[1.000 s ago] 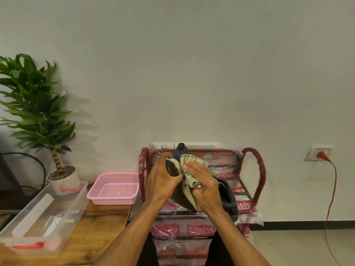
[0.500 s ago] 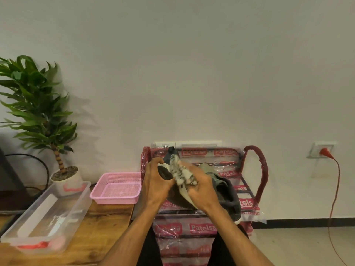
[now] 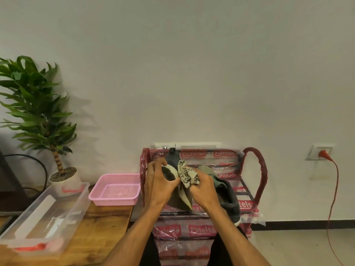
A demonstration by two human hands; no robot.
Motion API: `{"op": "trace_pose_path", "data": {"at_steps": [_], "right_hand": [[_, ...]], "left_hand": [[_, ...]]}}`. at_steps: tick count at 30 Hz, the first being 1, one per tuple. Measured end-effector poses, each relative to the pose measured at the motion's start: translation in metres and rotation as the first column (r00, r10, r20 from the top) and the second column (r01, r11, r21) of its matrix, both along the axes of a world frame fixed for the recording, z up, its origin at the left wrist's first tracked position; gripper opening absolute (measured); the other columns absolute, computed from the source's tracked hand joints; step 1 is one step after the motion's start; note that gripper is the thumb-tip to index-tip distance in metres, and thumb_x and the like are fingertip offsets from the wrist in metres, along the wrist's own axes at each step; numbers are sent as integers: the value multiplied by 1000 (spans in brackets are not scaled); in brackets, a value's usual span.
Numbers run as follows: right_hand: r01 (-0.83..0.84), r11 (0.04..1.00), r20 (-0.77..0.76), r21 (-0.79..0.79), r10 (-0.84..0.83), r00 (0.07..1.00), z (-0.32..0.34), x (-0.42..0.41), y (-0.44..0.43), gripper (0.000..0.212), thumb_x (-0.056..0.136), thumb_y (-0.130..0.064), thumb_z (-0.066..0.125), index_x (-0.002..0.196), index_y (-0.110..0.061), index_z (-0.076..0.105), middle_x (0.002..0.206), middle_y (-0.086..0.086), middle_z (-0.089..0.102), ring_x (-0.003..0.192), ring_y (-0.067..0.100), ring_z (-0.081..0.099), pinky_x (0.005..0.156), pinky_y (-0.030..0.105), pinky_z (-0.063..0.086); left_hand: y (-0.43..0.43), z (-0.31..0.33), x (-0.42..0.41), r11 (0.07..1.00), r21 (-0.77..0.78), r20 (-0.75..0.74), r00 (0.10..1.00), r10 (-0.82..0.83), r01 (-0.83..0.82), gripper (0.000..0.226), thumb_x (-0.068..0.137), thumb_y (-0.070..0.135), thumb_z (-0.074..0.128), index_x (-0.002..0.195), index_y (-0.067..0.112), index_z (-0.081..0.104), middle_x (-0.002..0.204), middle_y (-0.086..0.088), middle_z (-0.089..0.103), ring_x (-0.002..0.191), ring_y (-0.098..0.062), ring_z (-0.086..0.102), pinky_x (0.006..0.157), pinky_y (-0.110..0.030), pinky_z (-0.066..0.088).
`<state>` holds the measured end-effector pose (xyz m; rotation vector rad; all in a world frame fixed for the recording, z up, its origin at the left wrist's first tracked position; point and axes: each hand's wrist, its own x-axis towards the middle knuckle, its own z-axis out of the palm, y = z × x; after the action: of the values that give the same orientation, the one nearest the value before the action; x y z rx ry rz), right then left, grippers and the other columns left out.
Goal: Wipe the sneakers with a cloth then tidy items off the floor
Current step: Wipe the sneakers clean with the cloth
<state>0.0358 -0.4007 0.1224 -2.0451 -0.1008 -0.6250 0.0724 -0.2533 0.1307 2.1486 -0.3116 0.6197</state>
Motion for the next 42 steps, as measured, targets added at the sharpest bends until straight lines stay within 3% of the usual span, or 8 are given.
{"op": "trace_pose_path", "data": {"at_steps": [7,14,20,24,28,30,37,42], "right_hand": [[-59,997,105,-50,64,992,9,0,8,44,76,-11,56,117,-19,70,112,-14,65,101,-13,55,85,4,41],[-36,900,-247,-435,-81,966,3,19,-11,14,80,-12,57,87,-23,63,82,-5,67,74,18,62,65,45,55],[75,996,-59,56,-72,996,19,7,15,31,81,1,57,98,-20,72,92,-7,71,83,5,64,72,30,56],[-55,997,50,-56,58,997,12,-6,27,52,72,0,56,120,-14,67,118,-6,65,108,6,57,92,16,43],[33,931,-238,-363,-127,963,-3,-5,2,26,78,-9,56,97,-20,70,95,2,71,88,23,65,75,38,54],[92,933,-293,-347,-201,935,-8,-5,-13,15,82,-7,55,81,-17,66,77,0,68,73,22,64,68,45,55],[244,958,59,151,-255,965,30,-16,-24,42,85,2,59,116,-25,66,100,-15,65,93,6,63,83,33,58],[171,985,402,-10,-152,903,38,-24,-29,64,80,13,65,133,-20,54,130,-1,60,124,12,54,98,24,49]], "left_hand": [[-1,2,2,1000,-16,-33,999,1,-1,64,65,27,84,109,34,39,120,0,46,98,-17,53,75,-31,54],[12,-6,0,995,-95,-42,998,38,-42,72,60,32,90,114,28,41,115,-1,47,100,-18,53,77,-30,54],[13,-7,-2,992,-122,-43,999,14,-20,72,60,31,89,115,30,41,115,1,47,99,-15,52,76,-27,52],[10,-7,-8,989,-146,-49,998,-30,23,65,63,23,86,111,30,43,116,1,46,100,-14,52,70,-8,38],[12,-12,-14,993,-118,5,1000,-1,1,67,61,27,89,110,27,43,117,0,46,102,-16,51,72,-8,39],[10,-13,-17,998,-56,88,996,-34,39,68,60,27,90,108,29,42,119,0,46,103,-17,53,74,-14,48],[-10,1,-25,966,256,377,915,-141,43,70,57,35,91,109,22,46,125,-9,51,109,-27,57,83,-28,49],[-17,-14,-34,935,349,448,863,-231,69,62,64,35,88,110,20,49,130,-10,43,121,-33,51,82,-46,58]]}}
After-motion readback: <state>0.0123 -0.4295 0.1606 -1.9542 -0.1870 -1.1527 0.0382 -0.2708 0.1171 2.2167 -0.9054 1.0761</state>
